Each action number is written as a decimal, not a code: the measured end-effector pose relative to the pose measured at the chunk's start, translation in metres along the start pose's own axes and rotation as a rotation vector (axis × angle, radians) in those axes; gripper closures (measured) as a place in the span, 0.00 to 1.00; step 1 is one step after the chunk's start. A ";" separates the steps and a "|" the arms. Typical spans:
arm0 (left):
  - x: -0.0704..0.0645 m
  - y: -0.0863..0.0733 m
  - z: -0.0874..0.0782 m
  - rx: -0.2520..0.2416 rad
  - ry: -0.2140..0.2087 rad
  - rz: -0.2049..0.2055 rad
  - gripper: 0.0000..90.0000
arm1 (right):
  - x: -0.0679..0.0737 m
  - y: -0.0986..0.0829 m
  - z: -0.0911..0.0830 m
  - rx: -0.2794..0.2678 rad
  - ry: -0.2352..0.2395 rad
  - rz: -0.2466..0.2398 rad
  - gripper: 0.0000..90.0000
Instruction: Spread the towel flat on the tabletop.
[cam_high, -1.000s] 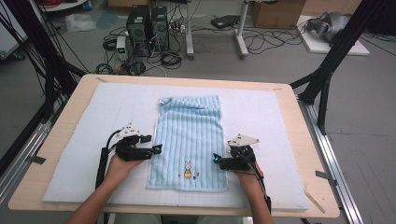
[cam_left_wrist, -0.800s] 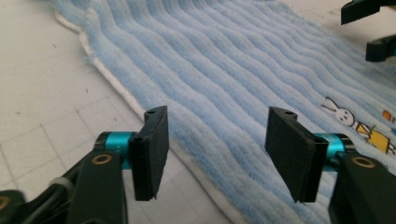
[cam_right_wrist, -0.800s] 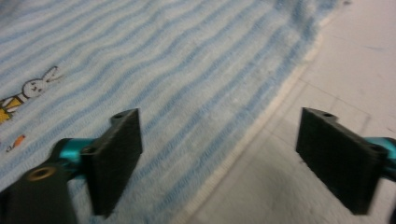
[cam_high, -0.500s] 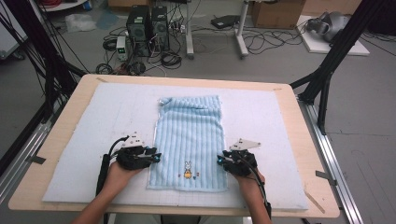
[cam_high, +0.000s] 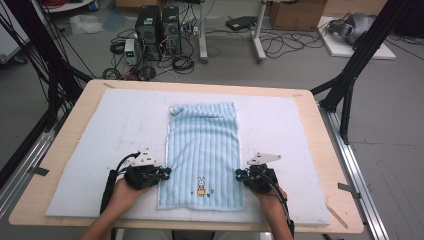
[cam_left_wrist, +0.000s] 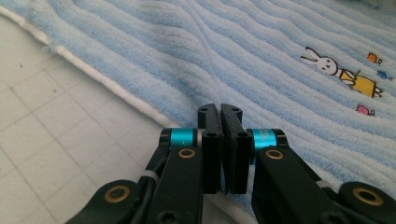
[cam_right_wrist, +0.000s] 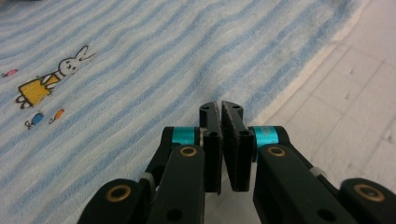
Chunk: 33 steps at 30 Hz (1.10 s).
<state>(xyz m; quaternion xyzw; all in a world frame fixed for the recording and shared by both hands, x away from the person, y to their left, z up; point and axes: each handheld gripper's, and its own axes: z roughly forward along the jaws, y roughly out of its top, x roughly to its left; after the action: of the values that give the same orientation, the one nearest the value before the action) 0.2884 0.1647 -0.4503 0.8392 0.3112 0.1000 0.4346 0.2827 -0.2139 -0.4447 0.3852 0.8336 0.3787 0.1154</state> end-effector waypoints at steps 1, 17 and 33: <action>-0.001 -0.001 -0.001 0.000 -0.003 0.000 0.96 | 0.002 -0.001 -0.001 0.003 0.004 -0.004 0.96; -0.020 -0.014 -0.017 0.016 -0.064 0.020 0.96 | 0.016 -0.020 -0.025 -0.013 0.081 -0.021 0.86; -0.026 -0.021 -0.023 0.019 -0.111 0.009 0.96 | 0.030 -0.008 -0.008 0.054 0.165 -0.131 0.97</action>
<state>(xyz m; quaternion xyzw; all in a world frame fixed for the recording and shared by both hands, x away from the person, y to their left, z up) 0.2482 0.1735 -0.4503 0.8490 0.2835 0.0523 0.4429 0.2545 -0.1996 -0.4419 0.3005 0.8735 0.3782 0.0605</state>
